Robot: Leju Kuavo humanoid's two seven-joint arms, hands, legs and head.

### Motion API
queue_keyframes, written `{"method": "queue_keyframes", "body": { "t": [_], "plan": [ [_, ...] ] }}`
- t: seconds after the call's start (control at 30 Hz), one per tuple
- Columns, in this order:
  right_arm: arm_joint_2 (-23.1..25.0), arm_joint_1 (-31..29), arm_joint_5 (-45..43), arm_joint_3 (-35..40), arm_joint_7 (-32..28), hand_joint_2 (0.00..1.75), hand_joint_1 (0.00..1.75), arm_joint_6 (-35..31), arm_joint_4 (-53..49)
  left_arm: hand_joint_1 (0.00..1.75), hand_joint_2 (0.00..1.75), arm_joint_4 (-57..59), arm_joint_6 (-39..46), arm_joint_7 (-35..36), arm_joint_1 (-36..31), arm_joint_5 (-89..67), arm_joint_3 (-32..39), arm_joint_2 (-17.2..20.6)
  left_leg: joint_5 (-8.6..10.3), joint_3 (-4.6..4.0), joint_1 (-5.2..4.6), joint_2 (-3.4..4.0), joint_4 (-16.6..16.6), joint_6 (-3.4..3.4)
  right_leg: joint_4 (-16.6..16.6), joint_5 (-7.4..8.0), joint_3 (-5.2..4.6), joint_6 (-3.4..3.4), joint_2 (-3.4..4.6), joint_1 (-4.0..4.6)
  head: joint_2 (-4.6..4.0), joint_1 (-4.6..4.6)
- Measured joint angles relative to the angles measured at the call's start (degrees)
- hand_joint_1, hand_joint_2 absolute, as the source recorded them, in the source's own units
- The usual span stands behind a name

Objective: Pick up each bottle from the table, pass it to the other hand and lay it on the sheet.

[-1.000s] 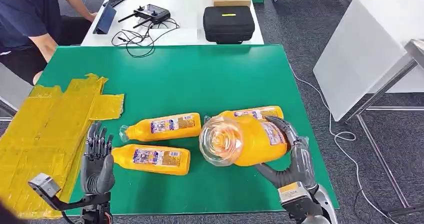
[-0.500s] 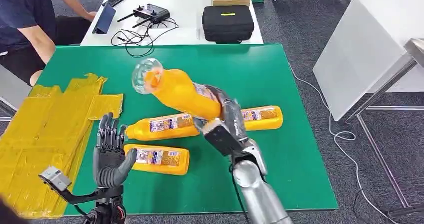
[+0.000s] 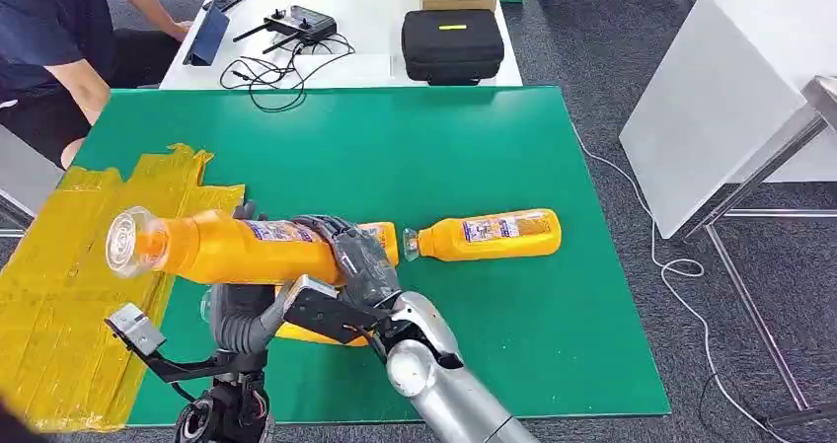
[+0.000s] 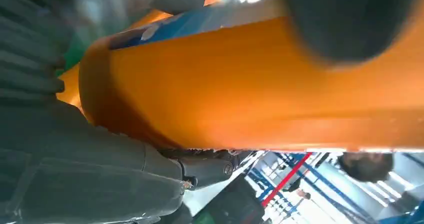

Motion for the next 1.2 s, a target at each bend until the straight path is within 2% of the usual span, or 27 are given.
{"method": "queue_keyframes", "body": {
  "t": [0.23,0.53,0.57,0.6,1.0,1.03,1.07,1.2],
  "plan": [
    [0.0,-0.6,-0.9,4.8,0.4,1.75,1.75,1.9,1.6,0.0,1.75,-0.2,1.2,-0.1,0.4,1.3,0.3,0.3,0.0,0.02,0.02,0.0,0.0,0.0,0.0,0.0,0.0,0.0,0.02,0.02,0.0,0.0],
    [0.0,-1.5,-6.1,13.5,0.2,1.75,1.75,2.4,5.7,0.03,1.75,-2.0,2.0,-0.6,4.7,3.0,2.9,0.7,-0.01,-0.01,0.02,0.03,0.0,-0.01,0.0,-0.02,-0.05,-0.02,0.02,0.03,0.0,0.0],
    [0.0,-1.6,-6.6,13.9,0.1,1.75,1.75,2.5,6.1,1.54,1.75,-2.0,1.9,-0.7,5.0,3.1,3.1,0.8,-0.01,-0.01,0.01,0.03,0.0,-0.01,0.0,-0.02,-0.05,-0.02,0.02,0.03,0.0,0.0],
    [0.0,-1.6,-7.0,14.3,-0.1,1.75,1.75,2.5,6.6,1.75,1.75,-2.1,1.8,-0.7,5.3,3.1,3.4,0.8,-0.01,0.0,0.0,0.03,0.0,-0.01,0.0,-0.02,-0.05,-0.02,0.02,0.03,0.0,0.0],
    [0.0,-2.3,-10.5,17.3,-0.9,1.75,1.75,2.4,9.3,1.75,1.75,-2.4,0.7,-2.2,7.5,4.8,5.3,0.9,-0.01,0.0,0.02,0.03,0.0,-0.01,0.0,-0.02,-0.07,-0.02,0.03,0.03,0.0,0.0],
    [0.0,-2.3,-10.8,17.6,-1.0,1.75,0.24,2.4,9.5,1.75,1.75,-2.6,0.6,-2.3,7.6,4.9,5.6,0.9,-0.01,0.0,0.02,0.03,0.0,-0.01,0.0,-0.02,-0.06,-0.02,0.03,0.03,0.0,0.0],
    [0.0,-2.3,-10.9,17.9,-1.0,0.0,0.0,2.3,9.6,1.75,1.75,-2.7,0.5,-2.3,7.8,4.8,5.8,0.9,-0.01,0.01,0.02,0.03,0.0,-0.01,0.0,-0.02,-0.06,-0.02,0.03,0.03,0.0,0.0],
    [0.0,-2.3,-11.4,18.2,-1.9,0.0,0.0,2.2,9.9,1.75,1.75,-3.7,0.5,-2.5,8.1,4.0,6.7,0.9,-0.01,0.0,0.02,0.03,0.0,-0.01,0.0,-0.01,-0.05,-0.02,0.02,0.02,0.0,-0.02]
  ]
}}
